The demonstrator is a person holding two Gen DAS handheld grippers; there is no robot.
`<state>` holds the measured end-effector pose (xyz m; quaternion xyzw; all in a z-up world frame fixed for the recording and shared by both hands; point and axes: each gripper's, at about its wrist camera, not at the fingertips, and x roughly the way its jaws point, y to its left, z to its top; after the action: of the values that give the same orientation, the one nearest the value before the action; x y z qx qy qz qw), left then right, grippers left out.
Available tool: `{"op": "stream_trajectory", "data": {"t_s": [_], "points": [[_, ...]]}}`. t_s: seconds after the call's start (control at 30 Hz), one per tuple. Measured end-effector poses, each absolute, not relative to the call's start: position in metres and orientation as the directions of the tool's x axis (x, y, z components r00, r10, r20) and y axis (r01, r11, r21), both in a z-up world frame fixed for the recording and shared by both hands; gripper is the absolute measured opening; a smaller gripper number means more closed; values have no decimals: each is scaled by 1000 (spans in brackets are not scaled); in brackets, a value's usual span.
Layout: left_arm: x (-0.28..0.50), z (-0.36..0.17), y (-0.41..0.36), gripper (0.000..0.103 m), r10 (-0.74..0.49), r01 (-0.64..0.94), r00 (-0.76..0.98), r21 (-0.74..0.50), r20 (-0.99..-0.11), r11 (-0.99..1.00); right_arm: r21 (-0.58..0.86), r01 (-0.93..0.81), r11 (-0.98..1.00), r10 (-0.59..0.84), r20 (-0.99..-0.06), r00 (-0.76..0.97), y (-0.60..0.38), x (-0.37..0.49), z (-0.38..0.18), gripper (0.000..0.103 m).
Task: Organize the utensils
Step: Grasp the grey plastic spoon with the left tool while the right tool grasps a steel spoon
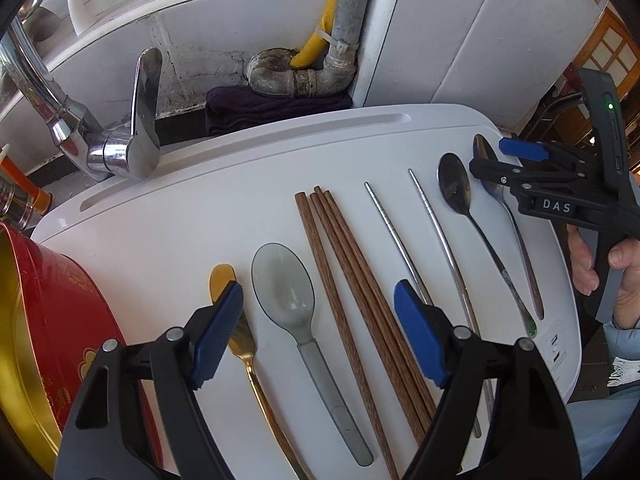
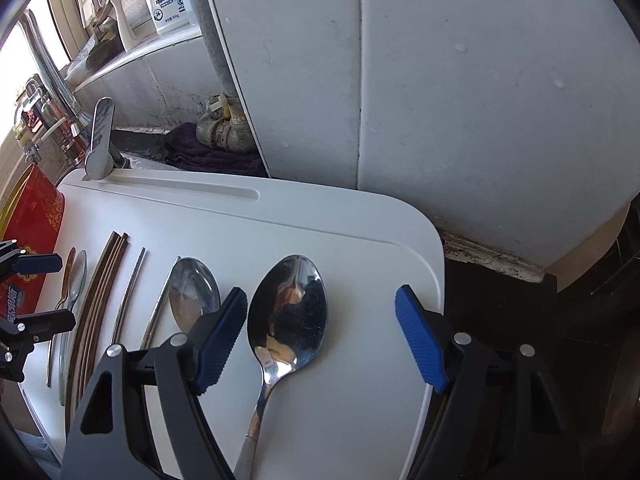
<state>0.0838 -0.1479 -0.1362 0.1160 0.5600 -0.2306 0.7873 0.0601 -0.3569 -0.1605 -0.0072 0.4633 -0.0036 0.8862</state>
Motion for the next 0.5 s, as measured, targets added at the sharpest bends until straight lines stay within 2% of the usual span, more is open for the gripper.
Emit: {"op": "stream_trajectory", "data": {"t_s": [0.07,0.1,0.17,0.23,0.27,0.3,0.33,0.37,0.5], "points": [[83,-138,-149,75,-223,499,276,-59,-935,865,-14,-8,1000,-7,-819,573,-355,60,-161,77],[83,-138,-150,70,-222,503,277,-56,-935,863,-16,-14,1000,-5,-818,575,-354,59,-161,76],[83,-142,-150,52,-216,508,265,-55,-940,860,-25,-27,999,-5,-816,578,-351,58,-161,75],[84,-148,-150,44,-204,501,253,-53,-946,864,-52,-39,998,-20,-809,587,-347,56,-161,65],[84,-150,-149,38,-202,496,247,-56,-948,866,-67,-47,997,-26,-806,591,-344,56,-161,56],[84,-151,-147,36,-207,493,260,-55,-943,869,-76,-54,996,-29,-804,594,-343,55,-160,46],[84,-151,-145,30,-210,487,263,-58,-942,871,-73,-59,996,-24,-803,595,-342,54,-160,43],[85,-151,-144,23,-213,480,264,-63,-941,875,-63,-60,996,-15,-803,595,-343,54,-160,43],[91,-151,-133,16,-249,430,251,-123,-935,895,-17,-45,999,14,-799,602,-347,51,-159,42]]}}
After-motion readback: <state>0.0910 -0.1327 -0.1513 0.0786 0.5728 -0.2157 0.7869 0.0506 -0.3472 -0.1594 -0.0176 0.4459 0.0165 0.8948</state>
